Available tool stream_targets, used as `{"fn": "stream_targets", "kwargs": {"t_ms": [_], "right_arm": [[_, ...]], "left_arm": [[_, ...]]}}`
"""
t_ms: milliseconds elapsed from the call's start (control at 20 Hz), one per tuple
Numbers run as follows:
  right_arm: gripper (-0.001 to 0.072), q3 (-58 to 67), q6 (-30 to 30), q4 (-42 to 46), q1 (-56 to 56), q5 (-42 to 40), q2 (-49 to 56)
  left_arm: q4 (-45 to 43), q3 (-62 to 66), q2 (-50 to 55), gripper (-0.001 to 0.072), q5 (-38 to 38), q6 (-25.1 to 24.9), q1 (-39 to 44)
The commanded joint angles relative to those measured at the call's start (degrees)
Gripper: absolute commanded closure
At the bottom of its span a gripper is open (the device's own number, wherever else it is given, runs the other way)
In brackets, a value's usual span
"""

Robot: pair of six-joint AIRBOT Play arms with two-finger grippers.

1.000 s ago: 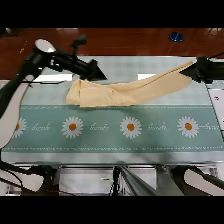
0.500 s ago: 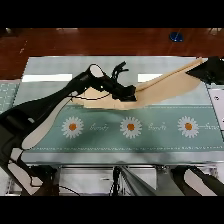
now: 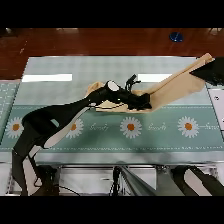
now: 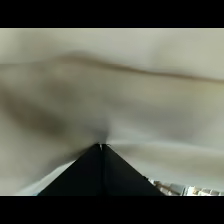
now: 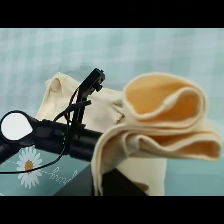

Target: Fold the shirts.

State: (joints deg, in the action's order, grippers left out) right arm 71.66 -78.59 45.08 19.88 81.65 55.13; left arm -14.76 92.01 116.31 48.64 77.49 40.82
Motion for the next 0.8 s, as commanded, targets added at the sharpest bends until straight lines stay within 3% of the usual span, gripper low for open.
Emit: {"fn": "stream_targets", "kwargs": {"t_ms": [0,100,200,500,750], "right_arm": [[0.0686,0.04,-0.26,0.09,0.02,0.13,-0.55],[0.0686,0.04,-0.26,0.15,-0.42,-1.31,-0.52],[0.0686,-0.02,-0.31,0.50,-2.14,-3.30,-0.02],[0.0686,0.00,-2.21,0.52,-17.31,-14.47,7.52],[0.0685,0.00,-2.86,0.46,-34.60,-28.85,18.62]], "left_arm": [[6.69,0.94,0.50,0.0686,2.16,-4.94,-3.37],[6.62,0.94,-3.02,0.0687,10.25,-10.58,-10.51],[5.40,0.94,-8.46,0.0687,17.92,-12.90,-18.80],[3.17,0.94,-29.42,0.0685,37.73,-12.76,-47.17],[3.17,0.85,-40.87,0.0685,42.82,-12.74,-62.71]]}}
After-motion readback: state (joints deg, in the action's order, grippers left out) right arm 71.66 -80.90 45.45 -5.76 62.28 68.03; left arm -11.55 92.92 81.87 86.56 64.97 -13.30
